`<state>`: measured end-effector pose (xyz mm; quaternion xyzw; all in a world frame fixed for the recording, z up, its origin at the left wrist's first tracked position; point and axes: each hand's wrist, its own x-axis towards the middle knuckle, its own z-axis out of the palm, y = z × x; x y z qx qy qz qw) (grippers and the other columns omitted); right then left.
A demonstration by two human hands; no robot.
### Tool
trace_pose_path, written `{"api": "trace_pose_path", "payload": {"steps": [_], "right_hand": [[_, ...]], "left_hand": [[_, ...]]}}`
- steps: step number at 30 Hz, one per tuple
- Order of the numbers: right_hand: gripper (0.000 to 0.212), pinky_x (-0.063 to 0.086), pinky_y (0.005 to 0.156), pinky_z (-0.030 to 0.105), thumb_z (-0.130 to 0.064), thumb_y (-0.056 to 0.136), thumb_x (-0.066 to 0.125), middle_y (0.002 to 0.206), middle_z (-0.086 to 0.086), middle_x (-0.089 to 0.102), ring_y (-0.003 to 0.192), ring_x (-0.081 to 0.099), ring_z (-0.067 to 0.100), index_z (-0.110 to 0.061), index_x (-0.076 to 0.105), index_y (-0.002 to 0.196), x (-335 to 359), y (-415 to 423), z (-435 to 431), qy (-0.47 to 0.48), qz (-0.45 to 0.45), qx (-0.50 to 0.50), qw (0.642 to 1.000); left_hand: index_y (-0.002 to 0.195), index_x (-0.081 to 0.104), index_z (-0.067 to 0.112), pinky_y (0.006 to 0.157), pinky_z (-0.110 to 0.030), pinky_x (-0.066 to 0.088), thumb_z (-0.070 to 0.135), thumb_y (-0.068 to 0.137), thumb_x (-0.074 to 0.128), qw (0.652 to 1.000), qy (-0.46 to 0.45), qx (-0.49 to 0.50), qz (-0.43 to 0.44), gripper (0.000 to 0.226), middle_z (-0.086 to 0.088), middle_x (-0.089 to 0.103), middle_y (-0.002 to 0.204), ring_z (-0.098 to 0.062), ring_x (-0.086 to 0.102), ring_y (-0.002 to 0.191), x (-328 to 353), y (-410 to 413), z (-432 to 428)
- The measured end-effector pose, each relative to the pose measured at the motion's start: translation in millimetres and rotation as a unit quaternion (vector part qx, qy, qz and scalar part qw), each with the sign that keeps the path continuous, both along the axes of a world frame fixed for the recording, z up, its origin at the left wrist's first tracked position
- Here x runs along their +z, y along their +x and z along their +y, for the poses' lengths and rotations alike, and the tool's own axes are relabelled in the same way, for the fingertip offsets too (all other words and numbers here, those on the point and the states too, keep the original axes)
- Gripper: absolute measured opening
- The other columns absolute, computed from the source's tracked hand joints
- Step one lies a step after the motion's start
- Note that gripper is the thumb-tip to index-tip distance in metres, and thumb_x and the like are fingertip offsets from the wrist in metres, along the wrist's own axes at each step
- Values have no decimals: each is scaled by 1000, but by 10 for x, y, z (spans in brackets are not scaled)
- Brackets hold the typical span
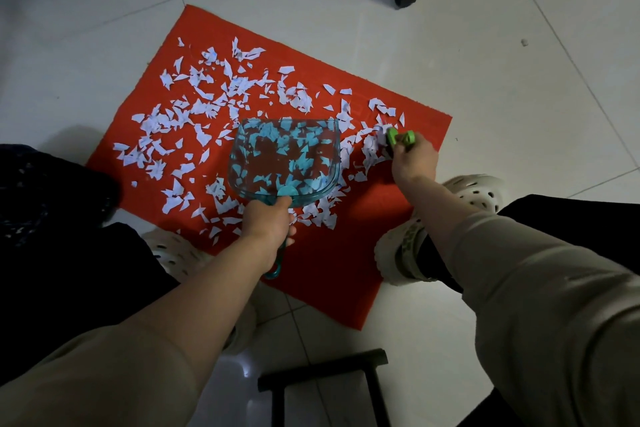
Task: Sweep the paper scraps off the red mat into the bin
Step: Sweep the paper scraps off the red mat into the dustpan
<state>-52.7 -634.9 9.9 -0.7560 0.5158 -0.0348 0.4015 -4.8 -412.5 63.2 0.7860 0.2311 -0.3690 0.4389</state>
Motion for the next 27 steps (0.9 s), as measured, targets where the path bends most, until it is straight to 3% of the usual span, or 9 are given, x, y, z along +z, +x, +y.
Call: {"api": "trace_pose_path", "payload": {"steps": [4, 8, 11, 15, 17, 19, 22, 25, 27], "right_hand": [[22, 42, 68, 34, -13, 96, 44, 86, 9, 58, 77, 50, 23, 0, 60, 100, 37, 8, 1, -10, -40, -33, 999], [25, 30, 69, 26, -19, 100, 40, 96, 12, 60, 81, 48, 24, -2, 56, 110, 41, -56, -60, -44, 0, -52, 998], [24, 32, 70, 27, -19, 100, 42, 102, 15, 63, 83, 51, 26, -3, 55, 112, 11, -62, 31, -22, 26, -21, 999], [22, 36, 64, 27, -13, 98, 43, 91, 8, 59, 75, 50, 21, -5, 60, 111, 10, -34, 237, -1, 17, 78, 997], [22, 40, 61, 26, -12, 97, 43, 90, 5, 59, 72, 53, 19, -7, 62, 109, 13, -39, 246, 18, 1, 70, 997], [22, 49, 67, 34, -16, 97, 44, 90, 6, 61, 78, 59, 25, -6, 62, 104, 10, -49, 203, 31, -22, 21, 999], [22, 42, 68, 33, -17, 98, 43, 85, 6, 58, 78, 54, 26, -3, 59, 100, 11, -64, 141, -7, -16, -20, 1000], [20, 38, 70, 31, -17, 99, 43, 89, 7, 56, 80, 51, 24, -4, 56, 107, 9, -61, 168, -24, 22, 8, 999], [20, 46, 71, 34, -17, 99, 46, 91, 7, 58, 82, 56, 26, -5, 58, 109, 9, -37, 264, -1, 37, 58, 998]], "left_hand": [[112, 61, 4, 43, -23, 44, 25, 99, 52, 1000, 0, 0, -3, 27, -3, 56, 75, -13, 50, 53, 11, 3, 0], [110, 61, 6, 46, -24, 45, 25, 99, 52, 1000, -1, 4, -9, 24, -2, 56, 77, -13, 51, 55, 32, 5, 7], [109, 61, 7, 47, -24, 45, 25, 99, 52, 1000, -4, 4, -9, 23, -2, 56, 76, -13, 51, 56, 46, -1, 17], [107, 61, 8, 48, -25, 46, 26, 99, 51, 1000, -2, 8, -8, 21, -2, 55, 75, -13, 50, 55, 61, 7, 30], [105, 60, 10, 49, -25, 46, 26, 99, 51, 1000, -4, 11, -8, 19, -1, 55, 74, -13, 50, 56, 72, 8, 33], [105, 59, 10, 50, -26, 46, 26, 99, 52, 1000, -7, 17, -7, 18, -2, 54, 74, -14, 50, 56, 85, 7, 38], [106, 58, 10, 50, -26, 46, 26, 99, 51, 1000, -2, 18, -10, 18, -2, 55, 75, -14, 50, 57, 99, 6, 40], [107, 59, 9, 50, -26, 45, 26, 99, 51, 1000, -6, 22, -10, 20, -2, 54, 75, -14, 49, 57, 102, 5, 30], [108, 59, 9, 50, -26, 45, 26, 99, 51, 1000, -5, 24, -10, 21, -2, 54, 75, -14, 49, 56, 105, -2, 31]]}}
